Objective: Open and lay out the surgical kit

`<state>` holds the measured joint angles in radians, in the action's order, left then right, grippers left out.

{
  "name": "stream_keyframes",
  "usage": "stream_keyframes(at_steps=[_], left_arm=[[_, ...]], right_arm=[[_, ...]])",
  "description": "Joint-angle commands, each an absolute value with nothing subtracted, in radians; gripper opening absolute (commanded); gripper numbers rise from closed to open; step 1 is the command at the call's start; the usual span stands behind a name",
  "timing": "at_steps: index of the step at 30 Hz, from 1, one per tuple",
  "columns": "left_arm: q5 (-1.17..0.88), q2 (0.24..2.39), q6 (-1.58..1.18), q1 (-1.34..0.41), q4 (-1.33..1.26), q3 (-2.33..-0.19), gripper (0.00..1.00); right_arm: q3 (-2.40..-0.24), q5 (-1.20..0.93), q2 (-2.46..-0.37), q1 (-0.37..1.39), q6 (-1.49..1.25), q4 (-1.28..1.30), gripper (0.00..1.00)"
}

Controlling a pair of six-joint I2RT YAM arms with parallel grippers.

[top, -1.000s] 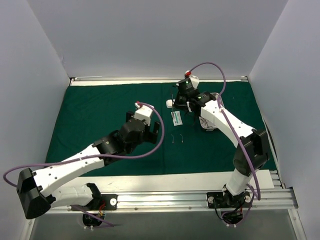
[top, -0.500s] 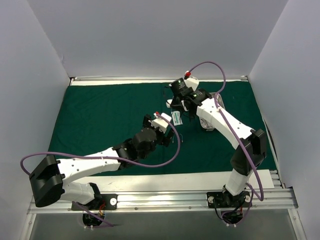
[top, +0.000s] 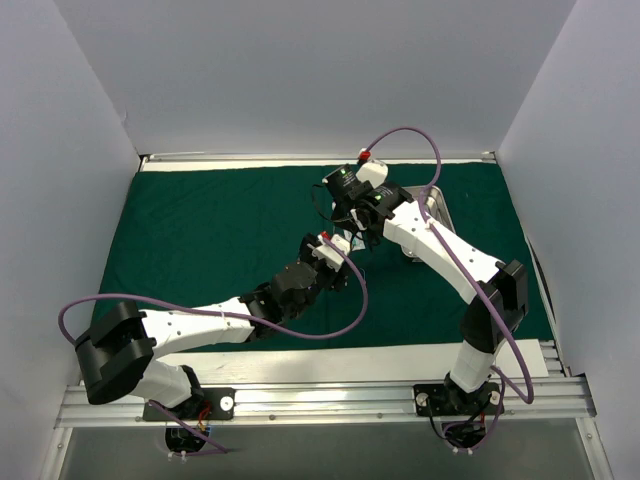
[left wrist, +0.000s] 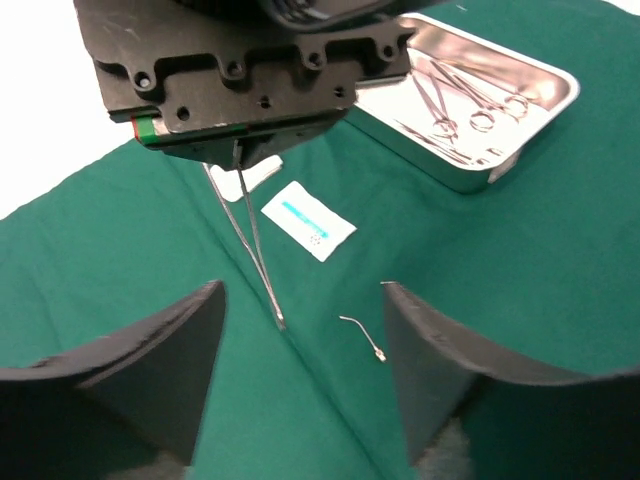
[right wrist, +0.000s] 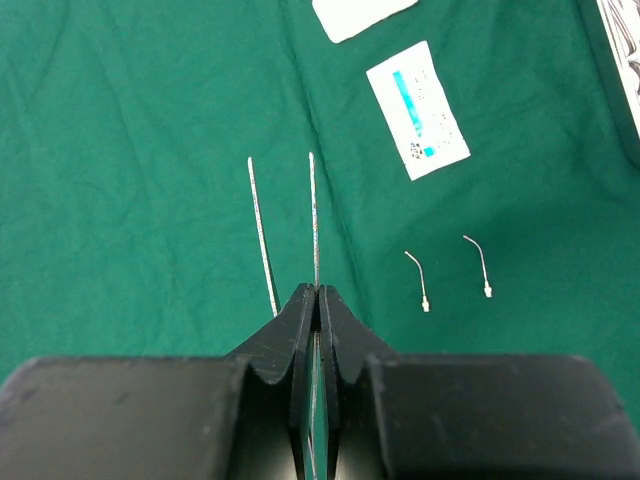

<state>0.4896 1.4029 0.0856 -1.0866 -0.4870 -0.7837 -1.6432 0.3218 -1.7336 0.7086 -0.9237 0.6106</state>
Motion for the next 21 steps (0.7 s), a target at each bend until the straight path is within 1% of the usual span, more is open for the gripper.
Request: stream_keyframes(at_steps=[1,4,5,6,8,11,12,13,17,18,20,21], left_arm=[[0.549,1.43,0.121,-1.089,-0.643,-0.776,0.7],[0.589,1.456,0.138,-1.089,-0.666,-0.782,0.63],[0.595,1.459,0.14,-1.089,-0.672,-0.782,0.6],[0.6,1.462,0.143,-1.089,-0.687,-0.781,0.53],[0.595,1.47,0.15,-1.088,-0.692,-0.785,0.47],[0.603,1.48,0.15,-1.088,-0.687,-0.787,0.44],[0.603,1.48,0.147,-1.088,-0.687,-0.784,0.41],[0.604,1.48,0.146,-1.088,-0.689,-0.781,0.33],[0.607,1.477,0.146,-1.088,-0.686,-0.778,0.18],[0.606,1.476,0.146,-1.088,-0.684,-0.776,0.17],[0.604,1.474,0.144,-1.089,-0.684,-0.773,0.1],[0.603,1.474,0.146,-1.088,-0.684,-0.772,0.08]], right_arm=[[-1.681,0.382,-1.747,0.719,-0.951,0.647,0.0],[-1.683,0.38,-1.746,0.724,-0.948,0.646,0.0],[-1.684,0.382,-1.744,0.727,-0.948,0.647,0.0],[-1.684,0.388,-1.744,0.729,-0.946,0.647,0.0],[-1.683,0.393,-1.743,0.733,-0.946,0.649,0.0],[-1.684,0.393,-1.741,0.736,-0.946,0.649,0.0],[-1.684,0.391,-1.743,0.736,-0.946,0.647,0.0],[-1.684,0.393,-1.743,0.738,-0.948,0.647,0.0],[-1.687,0.397,-1.744,0.744,-0.95,0.647,0.0],[-1.687,0.396,-1.746,0.745,-0.951,0.647,0.0],[-1.687,0.396,-1.747,0.747,-0.951,0.646,0.0],[-1.687,0.394,-1.746,0.747,-0.953,0.644,0.0]])
